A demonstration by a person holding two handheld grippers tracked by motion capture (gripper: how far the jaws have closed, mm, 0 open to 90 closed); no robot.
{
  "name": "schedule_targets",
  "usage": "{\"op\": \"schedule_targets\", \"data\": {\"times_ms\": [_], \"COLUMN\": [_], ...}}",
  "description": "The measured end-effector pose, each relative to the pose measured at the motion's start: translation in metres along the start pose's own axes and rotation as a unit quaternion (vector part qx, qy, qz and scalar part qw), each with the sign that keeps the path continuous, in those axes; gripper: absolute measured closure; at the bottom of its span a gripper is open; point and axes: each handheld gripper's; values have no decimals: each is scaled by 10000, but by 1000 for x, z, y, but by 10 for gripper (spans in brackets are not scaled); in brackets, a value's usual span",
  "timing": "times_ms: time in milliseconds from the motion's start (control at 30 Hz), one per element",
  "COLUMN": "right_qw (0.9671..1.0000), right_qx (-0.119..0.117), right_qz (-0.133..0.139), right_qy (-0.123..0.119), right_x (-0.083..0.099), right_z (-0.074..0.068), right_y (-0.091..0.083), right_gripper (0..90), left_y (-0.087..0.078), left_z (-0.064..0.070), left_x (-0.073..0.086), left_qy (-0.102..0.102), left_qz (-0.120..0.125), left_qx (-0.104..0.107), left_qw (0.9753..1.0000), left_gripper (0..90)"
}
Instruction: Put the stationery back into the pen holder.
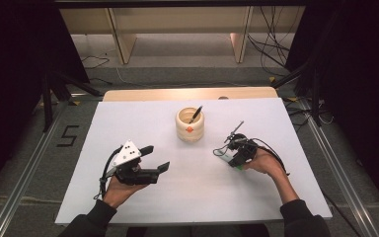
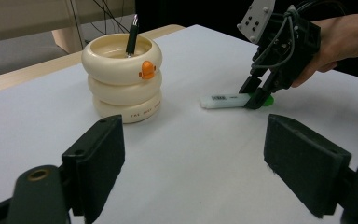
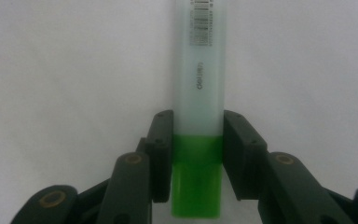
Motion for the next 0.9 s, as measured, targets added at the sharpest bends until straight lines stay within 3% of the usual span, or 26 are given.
{"op": "schedule_targets", "data": {"times_ms": [267, 433, 567, 767, 900], "right_qw": [9997, 9988, 9961, 9864, 9768], "right_qx": [151, 289, 507, 905, 1151], "right_qz": [17, 228, 460, 965, 1254], "right_qy": [-167, -332, -563, -976, -1297], "right_x": [-1, 0, 5, 10, 10], "right_z": [-5, -13, -24, -41, -55], "right_y": [-1, -10, -23, -37, -41], "right_gripper": [669, 669, 669, 669, 669], "left_y": [-1, -2, -1, -1, -2], "left_z": [-1, -2, -2, -2, -3], "left_x": [-1, -1, -1, -2, -2], "left_qy": [25, -9, -9, 17, 5], "left_qz": [25, 15, 1, -34, -42], "left_qx": [-46, -65, -74, -74, -83], "left_qw": [10000, 10000, 10000, 10000, 10000], "left_gripper": [198, 198, 198, 197, 195]}}
Point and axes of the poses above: each handheld gripper's, and its own axes: y roughly forward along the jaws, x roughly out of its underside, z roughly to its right, and after that the axes turned 2 degrees about -y, right-handed
